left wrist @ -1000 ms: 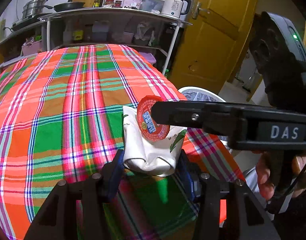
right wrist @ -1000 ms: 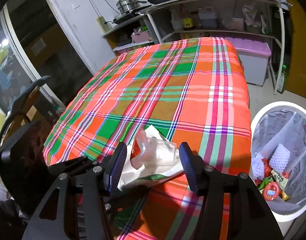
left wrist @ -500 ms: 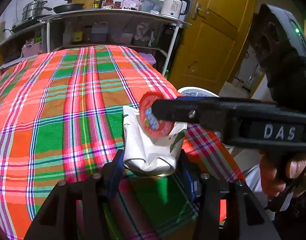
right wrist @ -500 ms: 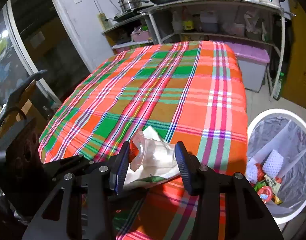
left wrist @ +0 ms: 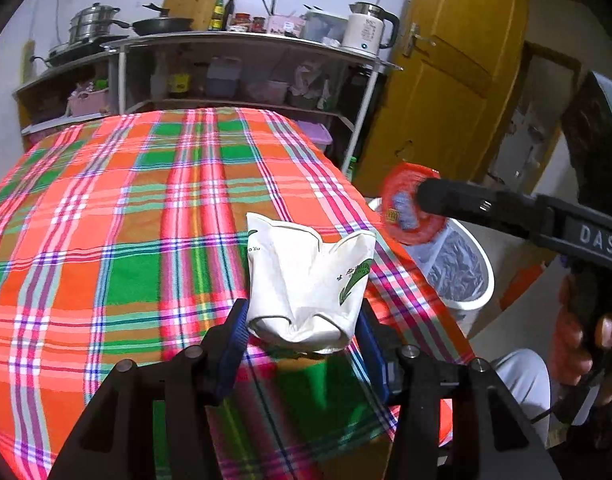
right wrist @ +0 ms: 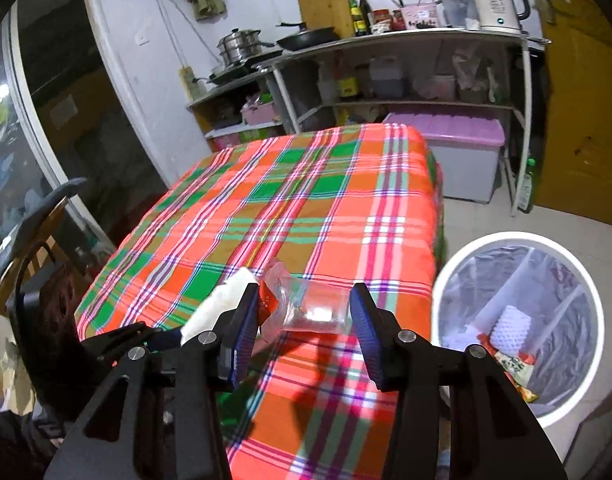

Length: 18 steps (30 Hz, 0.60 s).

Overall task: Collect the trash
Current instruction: 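Carry the wrapper and clear cup over the bin and open both grippers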

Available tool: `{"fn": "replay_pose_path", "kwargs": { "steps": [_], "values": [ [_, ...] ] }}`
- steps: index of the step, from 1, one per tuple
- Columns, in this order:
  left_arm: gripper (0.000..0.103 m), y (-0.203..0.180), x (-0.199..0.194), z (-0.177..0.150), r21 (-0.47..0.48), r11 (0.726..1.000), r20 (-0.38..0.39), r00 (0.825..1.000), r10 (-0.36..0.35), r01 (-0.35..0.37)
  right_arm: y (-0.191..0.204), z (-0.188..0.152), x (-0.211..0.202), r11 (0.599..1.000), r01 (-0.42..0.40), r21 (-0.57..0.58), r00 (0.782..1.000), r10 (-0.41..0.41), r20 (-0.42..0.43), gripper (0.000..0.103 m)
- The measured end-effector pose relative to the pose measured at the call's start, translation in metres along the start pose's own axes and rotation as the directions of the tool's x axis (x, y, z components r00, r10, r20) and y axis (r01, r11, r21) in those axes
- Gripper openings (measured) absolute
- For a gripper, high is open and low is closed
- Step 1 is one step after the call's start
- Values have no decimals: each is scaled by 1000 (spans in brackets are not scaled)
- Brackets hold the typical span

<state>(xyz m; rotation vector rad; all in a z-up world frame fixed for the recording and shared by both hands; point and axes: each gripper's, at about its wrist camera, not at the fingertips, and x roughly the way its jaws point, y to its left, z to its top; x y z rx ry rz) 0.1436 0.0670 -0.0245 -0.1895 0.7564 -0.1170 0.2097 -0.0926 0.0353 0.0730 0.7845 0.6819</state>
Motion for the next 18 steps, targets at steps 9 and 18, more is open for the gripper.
{"fn": "replay_pose_path", "kwargs": {
  "steps": [9, 18],
  "values": [
    [52, -10, -14, 8, -14, 999, 35, 999, 32, -32, -12, -9, -29, 999, 23, 24, 999, -24, 45, 47],
    [52, -31, -18, 17, -12, 999, 57, 998, 31, -30, -30, -17, -56, 997, 59, 52, 995, -64, 83, 47]
  ]
}}
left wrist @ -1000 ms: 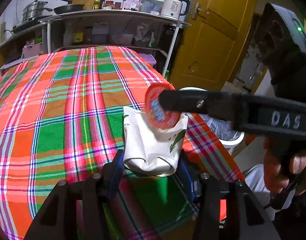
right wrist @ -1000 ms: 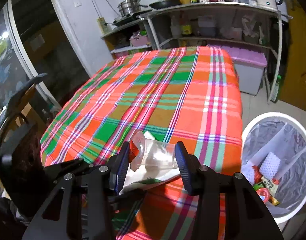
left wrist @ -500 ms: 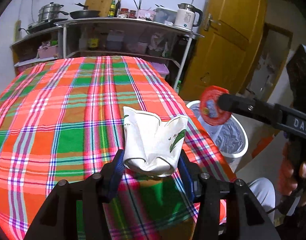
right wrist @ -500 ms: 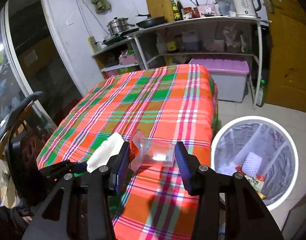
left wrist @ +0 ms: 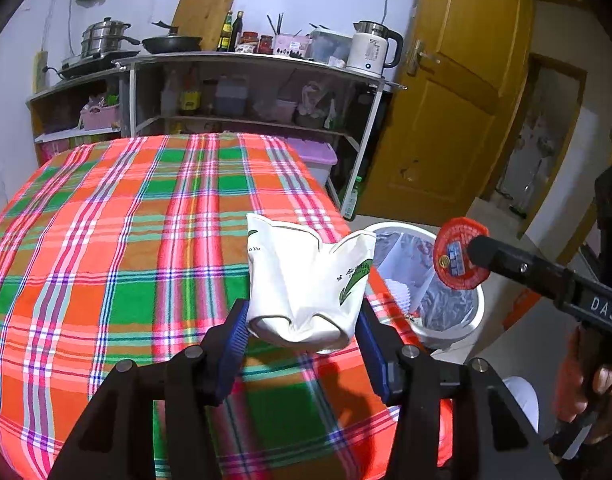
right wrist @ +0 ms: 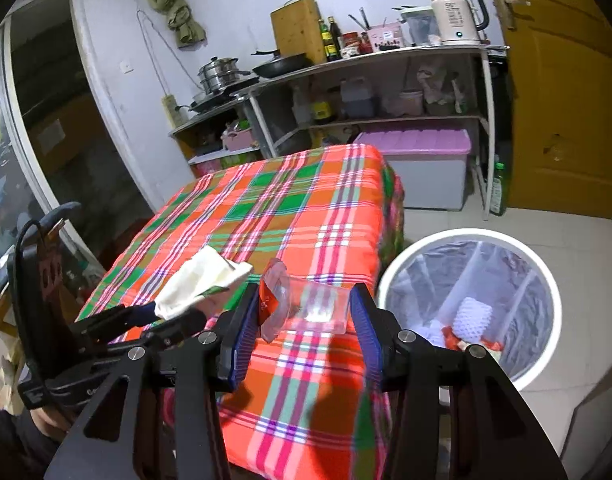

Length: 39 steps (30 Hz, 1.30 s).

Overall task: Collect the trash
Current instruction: 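Carry the wrapper and clear cup over the bin and open both grippers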

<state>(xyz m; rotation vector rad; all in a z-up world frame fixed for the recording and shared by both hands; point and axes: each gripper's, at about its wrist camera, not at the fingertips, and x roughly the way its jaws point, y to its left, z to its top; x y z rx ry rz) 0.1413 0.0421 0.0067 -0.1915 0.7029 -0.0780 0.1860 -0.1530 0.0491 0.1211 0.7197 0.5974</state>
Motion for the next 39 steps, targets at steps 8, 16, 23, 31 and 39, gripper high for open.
{"fn": "replay_pose_path", "kwargs": {
  "steps": [8, 16, 23, 31, 39],
  "values": [
    [52, -21, 1, 9, 21, 1000, 15, 1000, -21, 20, -14, -5, -18, 999, 40, 24, 999, -41, 24, 47],
    [52, -48, 10, 17, 64, 996, 16, 998, -61, 60, -33, -8, -29, 995, 82, 55, 996, -83, 33, 47],
    [52, -69, 26, 22, 95, 992, -3, 996, -87, 87, -54, -9, -33, 991, 111, 81, 993, -114, 35, 47],
    [52, -87, 49, 26, 119, 987, -34, 994, -107, 110, -79, -13, -33, 984, 134, 121, 990, -137, 23, 47],
    [52, -99, 72, 27, 131, 983, -64, 991, -119, 127, -99, -15, -28, 977, 148, 152, 989, -151, 6, 47]
  ]
}}
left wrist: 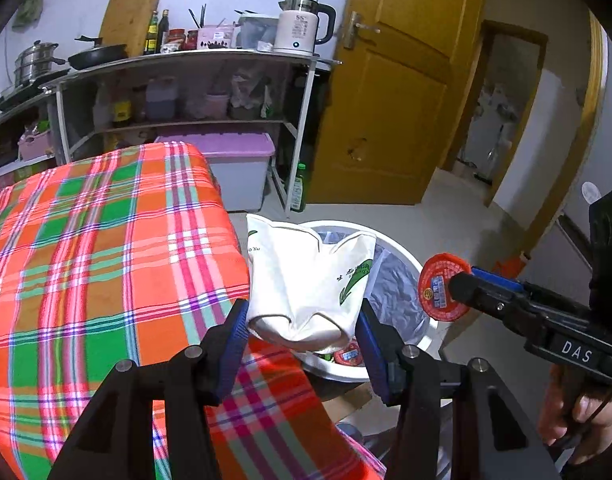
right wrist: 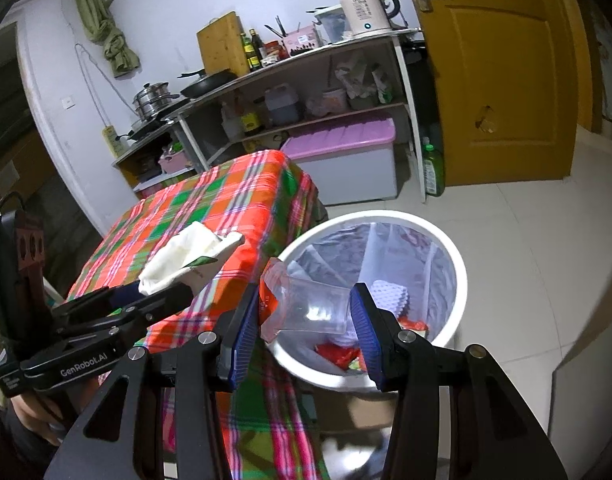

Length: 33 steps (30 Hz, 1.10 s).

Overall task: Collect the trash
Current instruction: 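Carry the wrapper and clear cup over the bin and open both grippers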

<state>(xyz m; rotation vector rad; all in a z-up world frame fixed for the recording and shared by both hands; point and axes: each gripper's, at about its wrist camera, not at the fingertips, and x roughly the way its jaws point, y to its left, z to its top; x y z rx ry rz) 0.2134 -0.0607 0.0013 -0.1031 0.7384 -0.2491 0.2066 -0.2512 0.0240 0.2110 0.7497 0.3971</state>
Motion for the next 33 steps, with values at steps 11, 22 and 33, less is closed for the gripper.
{"fn": "replay_pose_path", "kwargs": {
  "steps": [11, 22, 33],
  "values": [
    [53, -7, 45, 6, 12, 1000, -65, 998, -17, 18, -27, 1, 30, 998, 24, 49, 999, -22, -50, 47],
    [53, 0, 92, 11, -10, 1000, -148, 989, -25, 23, -51, -2, 66, 995, 60, 79, 991, -50, -126, 47],
    [54, 1, 103, 13, -45, 998, -178, 983, -41, 34, -56, -6, 71, 994, 73, 84, 990, -61, -130, 53]
  ]
}}
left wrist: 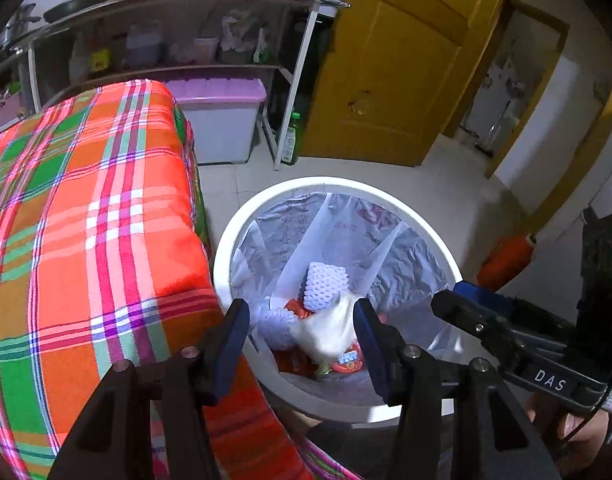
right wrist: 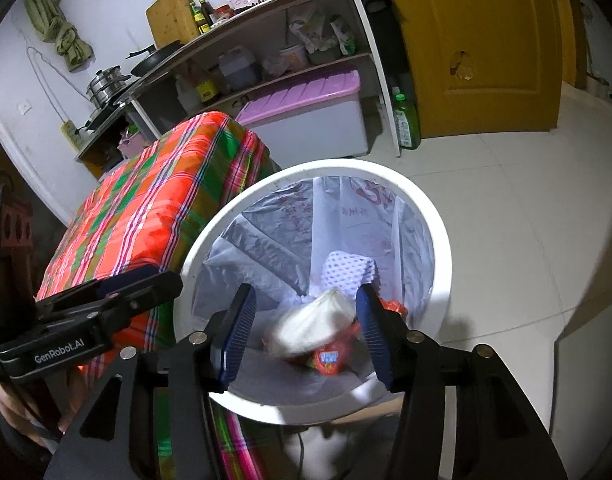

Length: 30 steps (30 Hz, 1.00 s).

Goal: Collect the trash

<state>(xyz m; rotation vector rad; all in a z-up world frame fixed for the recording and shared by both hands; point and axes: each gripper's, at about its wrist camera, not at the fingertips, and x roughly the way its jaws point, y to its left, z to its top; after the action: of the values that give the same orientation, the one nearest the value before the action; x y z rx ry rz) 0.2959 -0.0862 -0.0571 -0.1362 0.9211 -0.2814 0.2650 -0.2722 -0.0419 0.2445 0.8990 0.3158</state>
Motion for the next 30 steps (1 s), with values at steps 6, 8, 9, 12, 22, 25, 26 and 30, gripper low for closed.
{"fn": "replay_pose_path", "kwargs": {
  "steps": [6, 8, 9, 12, 22, 25, 26, 30],
  "values": [
    [54, 0, -17, -5, -3, 1000, 31, 1000, 3, -3, 10, 1, -15, 1000, 8, -17, 1000, -7, 28, 53],
    [54, -1, -23, -6, 0, 1000, 43, 999, 5, -5, 14, 0, -21, 1000, 10, -27, 999, -9, 36, 53],
    [54, -2, -28, -7, 2, 1000, 51, 999, 6, -6, 17, -1, -25, 999, 12, -35, 999, -10, 43, 53],
    [54, -4, -44, -11, 11, 1000, 78, 997, 6, -6, 26, -2, -35, 999, 13, -51, 998, -10, 56, 53],
    [54, -5, -92, -28, 29, 999, 162, 987, 20, -25, 62, -12, -73, 994, 13, -111, 993, 0, 121, 53],
    [54, -7, -106, -35, 41, 999, 186, 982, 21, -29, 71, -17, -81, 991, 10, -130, 991, 8, 136, 53],
    [54, -8, -111, -39, 47, 998, 197, 980, 25, -35, 75, -19, -85, 990, 11, -139, 990, 9, 142, 53],
    [54, -10, -128, -49, 58, 997, 226, 973, 38, -53, 84, -28, -96, 987, 9, -162, 987, 17, 160, 53]
  ]
}}
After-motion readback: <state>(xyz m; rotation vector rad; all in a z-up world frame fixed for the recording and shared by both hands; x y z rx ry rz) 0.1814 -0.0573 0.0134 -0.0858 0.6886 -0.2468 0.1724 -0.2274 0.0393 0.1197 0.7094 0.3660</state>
